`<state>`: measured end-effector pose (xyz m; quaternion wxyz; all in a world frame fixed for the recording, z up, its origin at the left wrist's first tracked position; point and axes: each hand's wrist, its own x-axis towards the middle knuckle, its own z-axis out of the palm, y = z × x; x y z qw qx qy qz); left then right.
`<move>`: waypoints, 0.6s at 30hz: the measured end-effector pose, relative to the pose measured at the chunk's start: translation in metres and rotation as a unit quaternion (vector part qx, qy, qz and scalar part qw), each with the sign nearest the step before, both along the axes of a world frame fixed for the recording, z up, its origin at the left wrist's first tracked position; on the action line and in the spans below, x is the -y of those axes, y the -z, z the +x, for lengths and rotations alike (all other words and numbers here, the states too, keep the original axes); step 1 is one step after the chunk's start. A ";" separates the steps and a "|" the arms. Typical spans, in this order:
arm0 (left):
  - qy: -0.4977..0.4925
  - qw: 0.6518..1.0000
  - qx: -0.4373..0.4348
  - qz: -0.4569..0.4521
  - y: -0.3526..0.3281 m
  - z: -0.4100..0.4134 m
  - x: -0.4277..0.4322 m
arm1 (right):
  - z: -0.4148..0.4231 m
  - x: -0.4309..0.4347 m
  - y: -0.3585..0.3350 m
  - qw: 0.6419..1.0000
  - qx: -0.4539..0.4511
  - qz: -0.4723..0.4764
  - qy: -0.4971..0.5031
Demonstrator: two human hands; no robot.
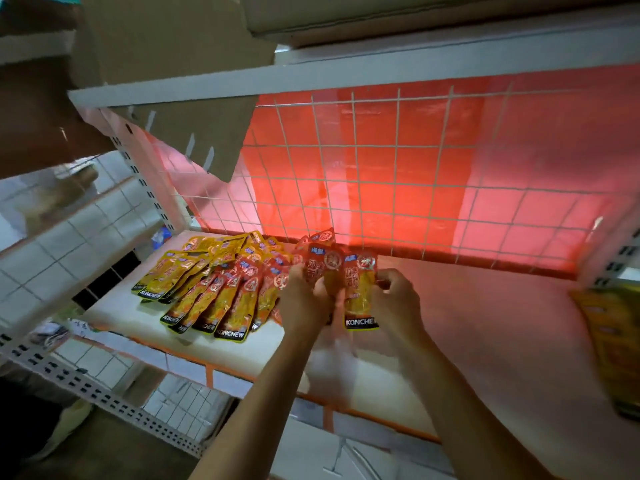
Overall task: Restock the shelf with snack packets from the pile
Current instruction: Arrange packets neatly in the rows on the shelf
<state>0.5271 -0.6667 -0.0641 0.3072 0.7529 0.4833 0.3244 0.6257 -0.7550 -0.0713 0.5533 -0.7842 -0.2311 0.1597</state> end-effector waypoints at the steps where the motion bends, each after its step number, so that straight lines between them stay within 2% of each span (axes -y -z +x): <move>1: 0.016 1.000 0.016 -0.015 -0.001 0.010 0.007 | 0.009 0.009 0.001 1.000 -0.011 0.008 0.018; 6: 0.088 0.986 0.093 -0.108 -0.002 0.062 0.052 | 0.054 0.065 0.001 0.995 -0.032 0.033 0.093; 9: 0.135 0.964 0.134 -0.188 0.000 0.098 0.084 | 0.079 0.105 -0.003 0.988 -0.043 0.053 0.140; 18: 0.197 0.957 0.111 -0.182 -0.004 0.186 0.192 | 0.146 0.226 -0.020 0.975 -0.029 0.070 0.208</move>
